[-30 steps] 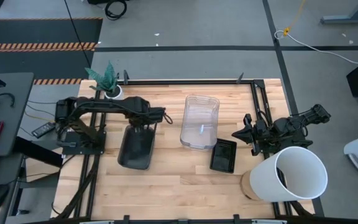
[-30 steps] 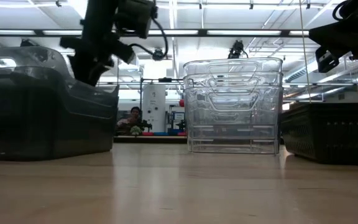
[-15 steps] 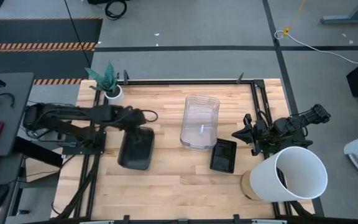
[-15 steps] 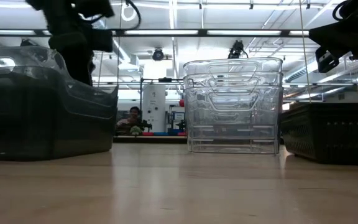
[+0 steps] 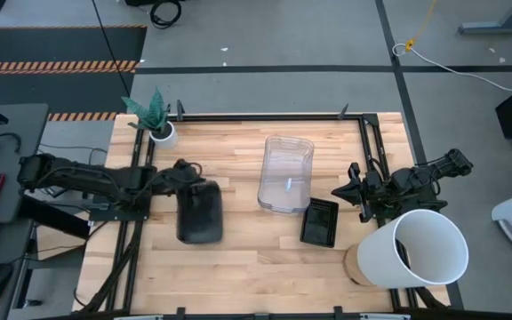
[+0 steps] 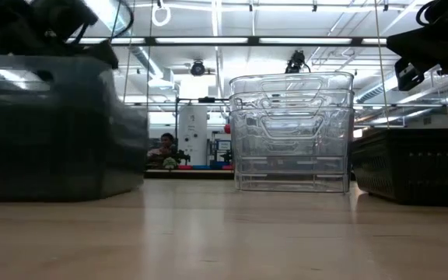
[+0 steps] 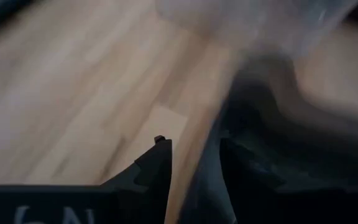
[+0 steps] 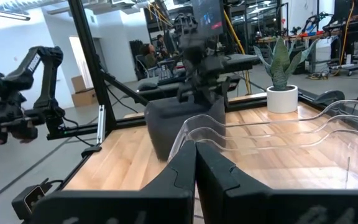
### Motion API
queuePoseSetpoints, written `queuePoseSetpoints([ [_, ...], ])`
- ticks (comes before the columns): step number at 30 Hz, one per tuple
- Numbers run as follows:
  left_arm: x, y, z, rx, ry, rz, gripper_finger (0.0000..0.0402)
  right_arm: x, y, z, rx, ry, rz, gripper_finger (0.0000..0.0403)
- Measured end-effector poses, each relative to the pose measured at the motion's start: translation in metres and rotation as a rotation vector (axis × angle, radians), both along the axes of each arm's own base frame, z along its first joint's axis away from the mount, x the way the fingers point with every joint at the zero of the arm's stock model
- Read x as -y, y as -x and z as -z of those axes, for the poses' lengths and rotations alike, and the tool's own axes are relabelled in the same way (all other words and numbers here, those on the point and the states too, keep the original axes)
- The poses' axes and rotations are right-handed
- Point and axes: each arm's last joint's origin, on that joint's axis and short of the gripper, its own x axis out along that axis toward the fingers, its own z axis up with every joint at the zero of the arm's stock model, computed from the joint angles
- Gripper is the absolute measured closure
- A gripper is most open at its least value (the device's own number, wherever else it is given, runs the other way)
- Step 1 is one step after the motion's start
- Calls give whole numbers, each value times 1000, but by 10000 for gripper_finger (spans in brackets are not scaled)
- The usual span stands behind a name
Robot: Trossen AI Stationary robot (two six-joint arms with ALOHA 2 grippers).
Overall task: Stack baskets by color
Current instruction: Stack the bottom gray bin on the top gray bins, then return to Home Position
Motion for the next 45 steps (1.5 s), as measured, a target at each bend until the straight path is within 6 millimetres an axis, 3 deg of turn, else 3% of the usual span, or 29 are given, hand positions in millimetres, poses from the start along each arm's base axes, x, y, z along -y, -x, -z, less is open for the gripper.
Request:
queuePoseSetpoints([
  [7,0,4,18,129,-6,-10,264,0,0,0,0,0,0,386],
  [18,4,-4,5,299,-45,87,280,0,0,0,0,0,0,386],
  [25,6,-7,-27,400,-43,160,285,0,0,0,0,0,0,386],
  [31,6,5,-53,434,-87,182,285,0,0,0,1,-1,0,386],
  [39,5,32,-66,494,-100,158,285,0,0,0,2,-1,0,386],
  [45,6,35,-67,507,-93,164,285,0,0,0,2,-1,0,386],
])
